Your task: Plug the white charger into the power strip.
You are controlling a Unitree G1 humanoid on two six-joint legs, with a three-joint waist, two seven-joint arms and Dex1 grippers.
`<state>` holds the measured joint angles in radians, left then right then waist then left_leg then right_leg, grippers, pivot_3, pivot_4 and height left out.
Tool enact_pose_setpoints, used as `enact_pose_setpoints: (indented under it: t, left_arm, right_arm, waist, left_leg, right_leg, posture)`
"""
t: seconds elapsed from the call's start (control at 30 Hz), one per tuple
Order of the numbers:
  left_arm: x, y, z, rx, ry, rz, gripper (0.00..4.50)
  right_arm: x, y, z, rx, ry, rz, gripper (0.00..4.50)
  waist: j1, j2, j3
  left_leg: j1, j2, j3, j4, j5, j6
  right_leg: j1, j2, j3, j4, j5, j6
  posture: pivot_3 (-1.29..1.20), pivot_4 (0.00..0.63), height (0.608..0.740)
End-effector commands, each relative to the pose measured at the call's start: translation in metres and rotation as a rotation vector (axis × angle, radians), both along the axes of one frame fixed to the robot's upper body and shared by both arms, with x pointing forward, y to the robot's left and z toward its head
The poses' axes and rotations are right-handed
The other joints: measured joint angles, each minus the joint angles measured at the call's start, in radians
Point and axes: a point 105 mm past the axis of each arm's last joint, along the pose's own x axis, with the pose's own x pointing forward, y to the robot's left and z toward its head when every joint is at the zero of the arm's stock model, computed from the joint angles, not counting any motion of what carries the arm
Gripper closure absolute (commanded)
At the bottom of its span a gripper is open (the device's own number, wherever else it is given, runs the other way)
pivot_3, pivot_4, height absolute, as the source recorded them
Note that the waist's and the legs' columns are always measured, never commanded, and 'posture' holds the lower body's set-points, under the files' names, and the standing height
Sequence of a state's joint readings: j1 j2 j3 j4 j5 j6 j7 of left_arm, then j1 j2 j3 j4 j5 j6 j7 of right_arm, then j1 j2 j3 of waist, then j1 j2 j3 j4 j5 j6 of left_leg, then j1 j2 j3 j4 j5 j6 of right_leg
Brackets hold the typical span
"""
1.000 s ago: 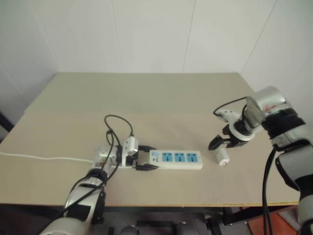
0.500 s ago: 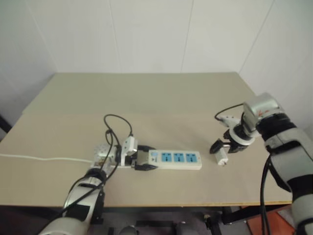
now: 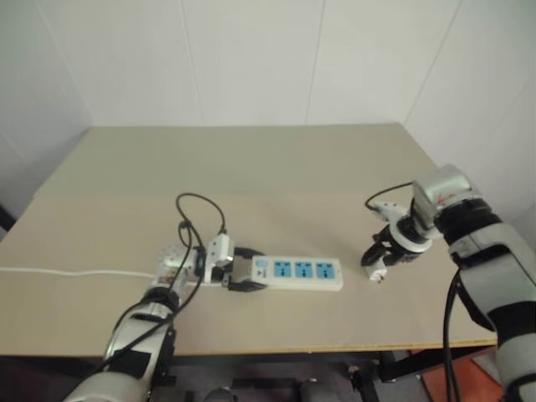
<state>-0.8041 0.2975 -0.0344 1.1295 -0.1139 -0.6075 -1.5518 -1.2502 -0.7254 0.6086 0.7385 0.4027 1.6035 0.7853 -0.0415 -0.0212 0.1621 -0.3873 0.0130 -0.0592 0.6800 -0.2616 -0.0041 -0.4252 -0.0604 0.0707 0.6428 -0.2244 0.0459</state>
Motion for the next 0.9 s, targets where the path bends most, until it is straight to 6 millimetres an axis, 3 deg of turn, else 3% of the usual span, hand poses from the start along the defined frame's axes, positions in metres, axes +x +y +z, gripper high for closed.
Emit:
enact_pose_setpoints:
  t: [0.03, 0.07, 0.33, 0.4, 0.53, 0.67, 0.77, 0.9]
  left_arm:
    - [-0.007, 0.000, -0.015, 0.074, 0.025, -0.031, 1.24]
    - [-0.007, 0.000, -0.015, 0.076, 0.025, -0.032, 1.24]
    - [-0.007, 0.002, -0.015, 0.090, 0.028, -0.035, 1.24]
    - [-0.007, 0.004, -0.014, 0.089, 0.036, -0.035, 1.24]
    - [-0.006, 0.011, -0.012, 0.104, 0.062, -0.032, 1.24]
    - [-0.003, 0.016, -0.012, 0.120, 0.067, -0.003, 1.24]
    - [0.001, 0.018, -0.012, 0.110, 0.080, 0.047, 1.24]
    - [0.001, 0.019, -0.013, 0.082, 0.134, 0.076, 1.24]
  right_arm:
    - [0.003, 0.003, 0.005, -0.003, -0.026, 0.018, 3.21]
    - [0.003, 0.003, 0.006, -0.004, -0.030, 0.020, 3.40]
    - [0.000, -0.001, 0.012, -0.088, -0.072, 0.142, 3.40]
    - [0.001, 0.003, 0.027, -0.110, -0.153, 0.247, 3.40]
    - [0.002, 0.030, 0.080, -0.025, -0.469, 0.519, 3.40]
    - [0.001, 0.051, 0.103, 0.186, -0.818, 0.664, 3.40]
    - [-0.014, 0.069, 0.102, 0.391, -1.028, 0.776, 3.40]
    - [-0.025, 0.079, 0.082, 0.567, -1.188, 0.821, 3.40]
  waist:
    - [0.000, 0.000, 0.000]
    - [0.000, 0.000, 0.000]
    - [0.002, 0.000, 0.000]
    - [0.002, 0.000, 0.000]
    - [-0.005, 0.001, 0.000]
    - [-0.008, -0.001, 0.000]
    - [-0.005, -0.002, -0.001]
    - [-0.006, -0.001, -0.001]
  left_leg:
    - [0.000, 0.000, 0.000, 0.000, 0.000, 0.000]
    - [0.000, 0.000, 0.000, 0.000, 0.000, 0.000]
    - [0.000, 0.000, 0.000, 0.000, 0.000, 0.000]
    - [-0.001, 0.000, -0.001, 0.000, 0.000, 0.000]
    - [-0.001, 0.000, -0.001, 0.000, 0.000, 0.000]
    - [0.002, 0.001, -0.001, -0.001, 0.000, 0.000]
    - [0.003, 0.001, -0.001, -0.002, 0.000, 0.000]
    - [0.003, 0.001, 0.000, -0.001, 0.000, 0.000]
  right_leg:
    - [0.000, 0.000, 0.000, 0.000, 0.000, 0.000]
    - [0.001, 0.000, 0.000, 0.000, 0.000, 0.000]
    - [0.000, 0.000, 0.000, -0.001, 0.000, 0.000]
    - [0.000, 0.000, 0.000, -0.001, 0.000, 0.000]
    - [-0.001, 0.000, -0.001, -0.001, -0.001, 0.001]
    - [0.002, 0.001, -0.001, -0.001, -0.001, 0.001]
    - [0.004, 0.001, -0.001, -0.002, -0.001, 0.001]
    - [0.004, 0.001, 0.001, 0.000, 0.000, 0.001]
  posture:
    - [0.00, 0.150, 0.740]
    - [0.00, 0.150, 0.740]
    - [0.00, 0.150, 0.740]
    - [0.00, 0.150, 0.740]
    - [0.00, 0.150, 0.740]
    - [0.00, 0.150, 0.740]
    - [0.00, 0.150, 0.740]
    - [0.00, 0.150, 0.740]
